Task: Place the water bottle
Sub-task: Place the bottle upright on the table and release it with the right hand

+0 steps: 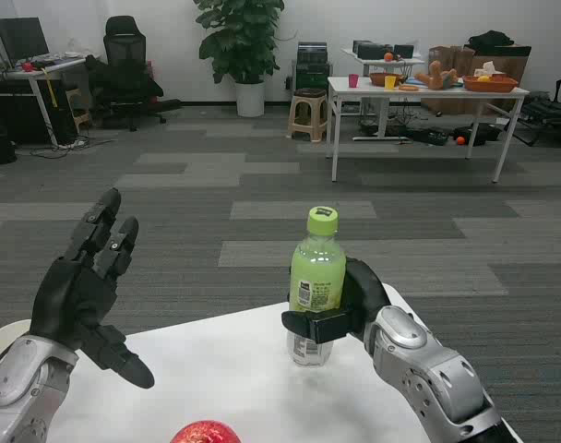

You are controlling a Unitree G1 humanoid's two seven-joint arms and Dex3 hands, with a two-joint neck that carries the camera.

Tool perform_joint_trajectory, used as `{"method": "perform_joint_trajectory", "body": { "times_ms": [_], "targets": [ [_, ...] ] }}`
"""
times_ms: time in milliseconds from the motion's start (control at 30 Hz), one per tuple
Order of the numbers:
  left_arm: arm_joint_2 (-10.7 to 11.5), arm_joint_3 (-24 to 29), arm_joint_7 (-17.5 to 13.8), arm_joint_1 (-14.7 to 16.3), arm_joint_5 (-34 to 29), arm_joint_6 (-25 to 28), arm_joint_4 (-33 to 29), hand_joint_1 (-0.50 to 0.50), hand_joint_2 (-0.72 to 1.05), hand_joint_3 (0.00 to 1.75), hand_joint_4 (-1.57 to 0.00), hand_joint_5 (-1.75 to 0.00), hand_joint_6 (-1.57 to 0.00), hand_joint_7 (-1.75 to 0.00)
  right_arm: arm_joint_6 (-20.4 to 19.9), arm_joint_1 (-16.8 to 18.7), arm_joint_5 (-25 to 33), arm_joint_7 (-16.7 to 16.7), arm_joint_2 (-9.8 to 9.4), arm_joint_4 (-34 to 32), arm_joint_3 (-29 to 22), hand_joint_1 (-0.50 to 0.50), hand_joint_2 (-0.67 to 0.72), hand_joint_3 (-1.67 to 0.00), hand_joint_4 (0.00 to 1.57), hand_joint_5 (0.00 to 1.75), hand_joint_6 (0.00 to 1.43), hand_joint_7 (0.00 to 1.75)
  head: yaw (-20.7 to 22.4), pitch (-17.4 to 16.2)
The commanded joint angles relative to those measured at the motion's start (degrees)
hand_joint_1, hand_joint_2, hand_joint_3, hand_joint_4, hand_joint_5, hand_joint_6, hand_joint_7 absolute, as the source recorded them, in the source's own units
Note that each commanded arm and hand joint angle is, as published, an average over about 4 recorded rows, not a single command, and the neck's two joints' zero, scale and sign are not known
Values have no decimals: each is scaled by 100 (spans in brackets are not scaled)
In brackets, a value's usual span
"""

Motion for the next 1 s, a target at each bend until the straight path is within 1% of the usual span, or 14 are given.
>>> {"method": "perform_joint_trajectory", "body": {
  "times_ms": [33, 133, 367, 500, 600, 767, 833, 933, 1000],
  "targets": [
    [11, -35, -31, 98, -135, 2, -78, -49, -28, 9, 0, 0, 0, 0, 11, -186, -18, 161, -35, -167, -20, 33, -3, -135, 33, 126, 51, 154, -31, -54],
    [11, -35, -31, 98, -135, 2, -78, -49, -28, 9, 0, 0, 0, 0, 11, -186, -18, 166, -35, -167, -20, 33, -3, -135, 31, 126, 51, 154, -35, -37],
    [11, -35, -31, 98, -133, 2, -78, -48, -28, 9, 0, 0, 0, 0, 11, -186, -18, 162, -44, -167, -20, 33, -3, -135, 34, 126, 51, 154, -32, -49],
    [11, -35, -31, 98, -133, 2, -78, -49, -28, 9, 0, 0, 0, 0, 11, -186, -18, 166, -38, -165, -18, 33, -3, -135, 32, 126, 51, 154, -33, -47],
    [11, -35, -31, 98, -135, 2, -78, -48, -28, 9, 0, 0, 0, 0, 6, -186, -23, 171, -35, -154, -15, 33, -3, -135, 34, 126, 52, 154, -35, -49],
    [11, -35, -31, 101, -135, 2, -78, -50, -28, 9, 0, 0, 0, 0, -38, -186, -194, 296, -24, -136, -42, 33, -3, -135, 34, 126, 54, 154, -27, -65],
    [11, -31, -31, 109, -135, 2, -78, -49, -28, 9, 0, 0, 0, 0, -191, -182, -412, 476, 8, -110, -75, 33, -3, -135, 34, 126, 56, 154, -22, -66],
    [11, -20, -31, 131, -135, 2, -78, -48, -28, 9, 0, 0, 0, 0, -591, -171, -684, 777, 110, -20, -149, 33, -3, -135, 34, 126, 57, 154, -34, -59],
    [11, -17, -31, 140, -135, 2, -82, -48, -28, 9, 0, 0, 0, 0, -934, -131, -790, 995, 215, 97, -198, 33, -3, -135, 34, 124, 57, 154, -65, -52]
  ]
}}
